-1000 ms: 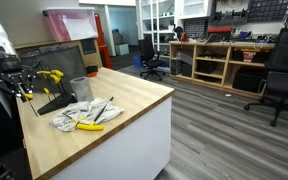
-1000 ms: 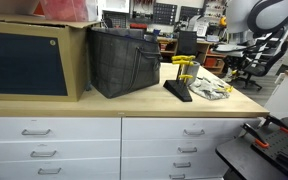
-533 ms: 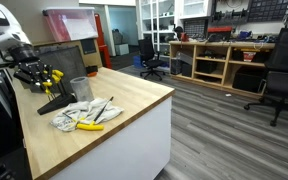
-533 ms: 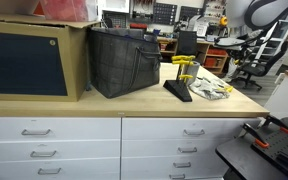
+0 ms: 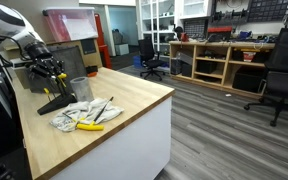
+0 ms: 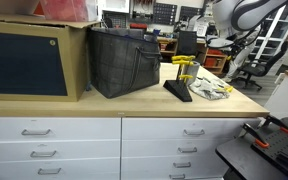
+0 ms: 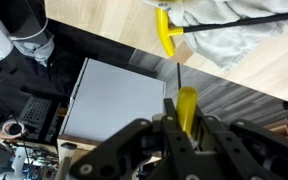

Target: Remove one small yellow object from the black platform and put it on the table on the right

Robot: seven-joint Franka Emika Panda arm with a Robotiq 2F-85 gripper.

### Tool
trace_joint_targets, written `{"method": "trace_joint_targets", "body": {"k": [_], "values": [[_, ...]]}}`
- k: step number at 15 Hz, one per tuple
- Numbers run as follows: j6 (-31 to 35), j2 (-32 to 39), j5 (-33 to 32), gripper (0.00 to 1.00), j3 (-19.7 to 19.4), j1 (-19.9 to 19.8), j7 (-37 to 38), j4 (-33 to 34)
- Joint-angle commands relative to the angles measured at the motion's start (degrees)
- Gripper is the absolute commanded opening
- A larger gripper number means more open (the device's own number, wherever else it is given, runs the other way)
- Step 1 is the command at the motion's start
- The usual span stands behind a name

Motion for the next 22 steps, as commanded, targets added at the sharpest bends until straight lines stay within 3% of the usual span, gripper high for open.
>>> {"method": "trace_joint_targets", "body": {"k": [1, 12, 22], "values": [[-3.9, 3.1, -3.1, 0.04, -0.4, 2.5, 1.5, 2.8], [-8.2, 7.0, -9.1, 0.04, -0.4, 5.8, 1.4, 3.1], [-7.6, 16.8, -24.5, 0.04, -0.9, 6.9, 7.7, 1.9]]}}
